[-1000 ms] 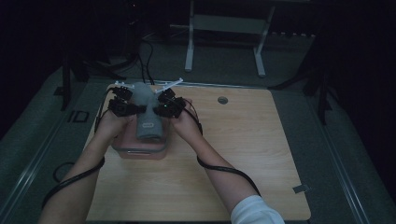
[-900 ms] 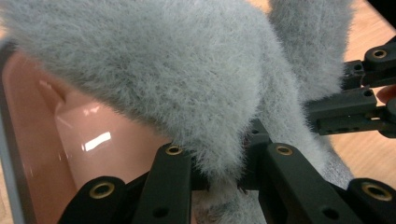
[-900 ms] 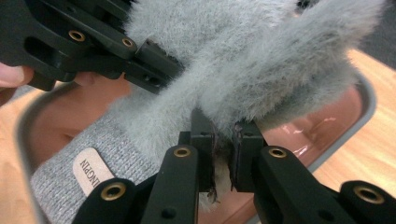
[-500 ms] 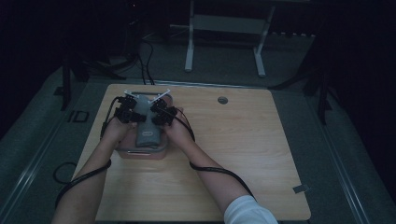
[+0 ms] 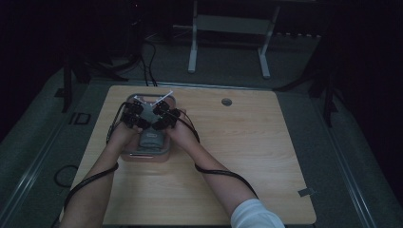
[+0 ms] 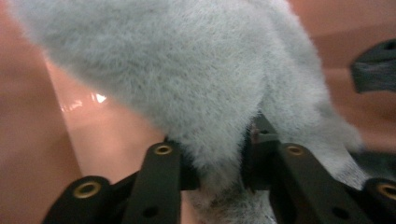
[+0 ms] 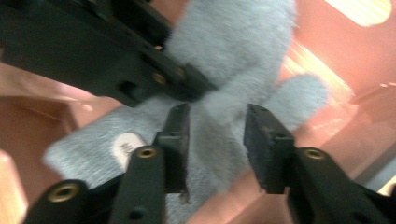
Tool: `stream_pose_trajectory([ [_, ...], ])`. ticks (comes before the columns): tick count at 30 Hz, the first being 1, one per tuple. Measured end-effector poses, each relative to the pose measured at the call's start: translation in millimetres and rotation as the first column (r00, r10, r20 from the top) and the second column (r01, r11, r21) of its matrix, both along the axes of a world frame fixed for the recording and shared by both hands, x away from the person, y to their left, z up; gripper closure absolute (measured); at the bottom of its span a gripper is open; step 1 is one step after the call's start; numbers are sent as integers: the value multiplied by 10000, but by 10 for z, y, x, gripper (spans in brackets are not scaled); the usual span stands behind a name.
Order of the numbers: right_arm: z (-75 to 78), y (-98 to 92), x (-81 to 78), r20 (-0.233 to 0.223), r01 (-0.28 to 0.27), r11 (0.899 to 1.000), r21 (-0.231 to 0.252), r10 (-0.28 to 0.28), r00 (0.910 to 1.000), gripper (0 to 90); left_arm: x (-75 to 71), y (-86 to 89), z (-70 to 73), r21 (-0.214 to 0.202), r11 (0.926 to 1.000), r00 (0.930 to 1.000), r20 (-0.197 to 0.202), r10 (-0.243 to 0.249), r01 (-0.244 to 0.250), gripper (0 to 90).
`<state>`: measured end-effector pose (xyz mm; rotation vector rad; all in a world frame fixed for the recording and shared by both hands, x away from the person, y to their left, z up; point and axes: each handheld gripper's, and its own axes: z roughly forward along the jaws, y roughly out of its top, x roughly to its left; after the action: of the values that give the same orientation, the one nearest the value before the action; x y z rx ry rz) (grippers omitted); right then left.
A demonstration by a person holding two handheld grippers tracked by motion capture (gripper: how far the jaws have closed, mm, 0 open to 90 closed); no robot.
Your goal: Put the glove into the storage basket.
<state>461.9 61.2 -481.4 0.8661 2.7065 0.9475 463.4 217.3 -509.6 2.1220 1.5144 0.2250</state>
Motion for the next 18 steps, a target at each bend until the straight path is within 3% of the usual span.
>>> stream_pose_trajectory([
  [3, 42, -39, -33, 119, -119, 9996, 241, 117, 9999, 507, -14, 15, 49, -208, 9995, 9994, 253, 230, -225, 552],
  [6, 75, -110, -42, 128, -200, 9984, 523, 194, 9997, 430, -52, 29, 124, -262, 9987, 9950, 887, 458, -437, 399],
  [8, 100, -174, -43, 124, -208, 9963, 828, 199, 9997, 385, -86, 67, 188, -565, 9979, 9921, 1202, 367, -301, 365],
  [9, 116, -209, -48, 105, -264, 9944, 1022, 254, 9996, 358, -106, 79, 218, -706, 9970, 9889, 1425, 421, -323, 302],
  [14, 177, -331, -72, 1, -749, 9867, 1442, 757, 9971, 237, -233, 147, 347, -1452, 9890, 9678, 2433, 649, -299, 228],
  [16, 193, -360, -86, -15, -921, 9832, 1575, 935, 9956, 203, -293, 145, 370, -1279, 9914, 9581, 2798, 617, -265, 166],
  [18, 207, -389, -114, 137, -1186, 9807, 1552, 1179, 9929, 170, -359, 144, 391, -1211, 9925, 9514, 3036, 526, -162, 166],
])
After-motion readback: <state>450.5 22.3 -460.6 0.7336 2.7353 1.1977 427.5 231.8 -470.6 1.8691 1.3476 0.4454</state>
